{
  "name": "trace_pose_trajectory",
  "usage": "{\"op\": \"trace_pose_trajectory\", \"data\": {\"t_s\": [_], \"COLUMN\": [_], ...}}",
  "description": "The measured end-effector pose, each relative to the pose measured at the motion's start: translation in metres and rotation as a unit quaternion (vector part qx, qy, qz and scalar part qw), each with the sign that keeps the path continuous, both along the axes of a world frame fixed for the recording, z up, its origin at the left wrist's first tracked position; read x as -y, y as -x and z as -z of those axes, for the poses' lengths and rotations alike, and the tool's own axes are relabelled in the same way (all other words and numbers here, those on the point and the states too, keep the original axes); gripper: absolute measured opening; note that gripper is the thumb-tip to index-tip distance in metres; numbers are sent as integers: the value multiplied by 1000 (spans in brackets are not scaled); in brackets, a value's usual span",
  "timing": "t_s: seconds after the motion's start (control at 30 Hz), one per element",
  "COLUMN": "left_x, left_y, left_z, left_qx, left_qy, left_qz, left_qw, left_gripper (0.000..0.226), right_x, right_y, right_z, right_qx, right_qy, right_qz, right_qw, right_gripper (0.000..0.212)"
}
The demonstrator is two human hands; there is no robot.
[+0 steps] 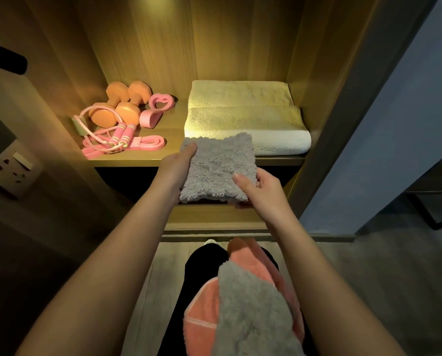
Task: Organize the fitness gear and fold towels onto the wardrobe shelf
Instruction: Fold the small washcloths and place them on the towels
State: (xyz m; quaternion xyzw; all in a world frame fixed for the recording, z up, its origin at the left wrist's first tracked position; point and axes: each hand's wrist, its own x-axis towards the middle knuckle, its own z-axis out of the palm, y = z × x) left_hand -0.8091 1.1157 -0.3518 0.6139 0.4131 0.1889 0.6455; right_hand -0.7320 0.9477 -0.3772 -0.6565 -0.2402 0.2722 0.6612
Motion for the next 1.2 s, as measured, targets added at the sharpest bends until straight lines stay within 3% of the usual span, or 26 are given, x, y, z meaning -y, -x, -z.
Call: {"op": "trace_pose_trajectory", "data": {"t_s": [0.03,0.1,0.27,0.37,0.5,0.57,0.7,0.8,0.93,1.1,1.17,1.2], "left_x": [-2,-5,-11,-27,-59,-79,-122,-154,-192,-231,-243,-249], "left_y": [-1,-8,-30,-48,-83,-103,-147,-180,-223,-272,-284,-287], "left_z": [0,4,10,9,10,11,14,22,33,29,32,37], "left_qx": [-2,-12,-14,-5,-2,16,31,102,129,173,125,49], "left_qy": [54,36,-265,-312,-270,-224,-150,-75,-122,-111,-132,-193], "left_qz": [14,33,-1,-4,19,-4,-42,-48,-24,-49,-40,-38], "left_qw": [998,999,964,950,963,974,987,991,984,977,983,979], "left_gripper": [43,32,25,22,25,25,24,25,23,26,37,44], "right_x": [-2,-7,-24,-40,-74,-94,-143,-179,-223,-278,-290,-292], "right_y": [-4,-12,-34,-57,-102,-126,-173,-211,-257,-304,-317,-322], "right_z": [0,-2,-4,-7,-16,-17,-13,-5,4,11,18,22], "right_qx": [6,11,38,-57,-215,-168,-53,-31,106,120,127,138], "right_qy": [-5,-15,-27,-38,-36,-5,63,83,114,100,137,169], "right_qz": [9,27,34,5,-29,-9,40,49,63,102,109,121], "right_qw": [1000,999,998,998,975,986,996,995,986,982,976,968], "right_gripper": [14,17,16,15,18,15,57,63,56,52,49,47]}}
